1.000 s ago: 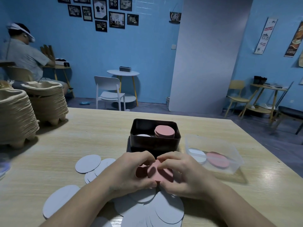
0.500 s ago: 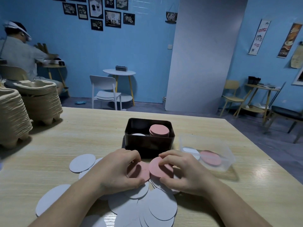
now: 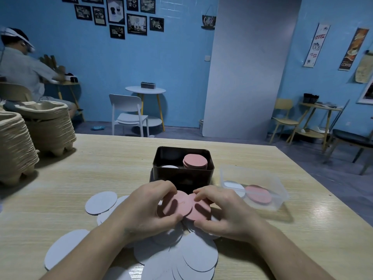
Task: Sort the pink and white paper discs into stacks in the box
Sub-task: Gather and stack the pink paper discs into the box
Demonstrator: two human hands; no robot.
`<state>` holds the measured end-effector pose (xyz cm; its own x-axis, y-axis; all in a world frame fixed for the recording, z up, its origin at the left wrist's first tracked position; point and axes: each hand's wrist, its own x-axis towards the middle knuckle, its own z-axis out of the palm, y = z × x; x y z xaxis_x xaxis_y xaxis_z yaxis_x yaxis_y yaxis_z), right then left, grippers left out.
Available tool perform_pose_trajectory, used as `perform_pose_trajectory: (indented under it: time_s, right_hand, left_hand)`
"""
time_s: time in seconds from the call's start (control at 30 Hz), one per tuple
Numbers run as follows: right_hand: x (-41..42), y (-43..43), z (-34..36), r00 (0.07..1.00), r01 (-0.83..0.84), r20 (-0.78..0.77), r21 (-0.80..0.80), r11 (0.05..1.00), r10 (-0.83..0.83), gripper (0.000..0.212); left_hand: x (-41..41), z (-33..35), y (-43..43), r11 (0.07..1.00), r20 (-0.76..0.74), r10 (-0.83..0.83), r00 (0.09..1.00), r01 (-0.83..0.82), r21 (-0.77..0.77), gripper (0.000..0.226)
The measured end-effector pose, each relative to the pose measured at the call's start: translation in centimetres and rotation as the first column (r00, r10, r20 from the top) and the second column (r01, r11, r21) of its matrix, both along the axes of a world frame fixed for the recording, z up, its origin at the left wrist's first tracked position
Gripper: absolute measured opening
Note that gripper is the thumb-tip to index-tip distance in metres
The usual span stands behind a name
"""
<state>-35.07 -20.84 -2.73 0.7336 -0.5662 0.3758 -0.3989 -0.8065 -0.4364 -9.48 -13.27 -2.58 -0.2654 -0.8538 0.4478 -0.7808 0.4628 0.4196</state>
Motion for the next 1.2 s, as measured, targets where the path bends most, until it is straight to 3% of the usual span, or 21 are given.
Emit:
perform_pose_trajectory:
  time_s: [0.13, 0.37, 0.5, 0.77, 1.0, 1.2]
  right_hand:
    - [0.4, 0.2, -0.3, 0.998, -0.024, 0.056, 0.031, 0.999, 0.022, 0.046]
    - [1.3, 0.4, -0.4, 0.995, -0.068, 0.080, 0.029, 0.997, 0.065, 0.031]
    - [1.4, 0.3, -0.5, 0.989, -0.077, 0.130, 0.055, 0.995, 0.069, 0.023]
    - [1.1, 0.3, -0.6, 0.973, -0.062, 0.224, 0.055, 0.997, 0.048, 0.026]
    - [0.9, 0.4, -0.4, 0.968, -0.053, 0.251, 0.119, 0.991, 0.022, 0.028]
    - [0.7, 0.5, -0.2, 0.972, -0.068, 0.230, 0.098, 0.993, 0.044, 0.030]
  left_hand:
    - [-0.5, -0.3, 0.0, 0.998, 0.028, -0.005, 1.000, 0.007, -0.059, 0.038]
    - [-1.0, -0.9, -0.2, 0.994, -0.008, -0.003, 1.000, 0.002, -0.113, 0.043]
    - [-1.3, -1.2, -0.5, 0.987, -0.039, -0.015, 0.999, 0.008, -0.158, 0.035]
    - [-0.6, -1.2, -0.7, 0.992, -0.209, -0.123, 0.970, 0.114, -0.053, 0.049]
    - [-0.1, -1.3, -0.7, 0.994, -0.287, -0.105, 0.952, 0.109, -0.002, 0.031]
    - [-0.1, -1.5, -0.7, 0.990, -0.280, -0.130, 0.951, 0.140, 0.019, 0.033]
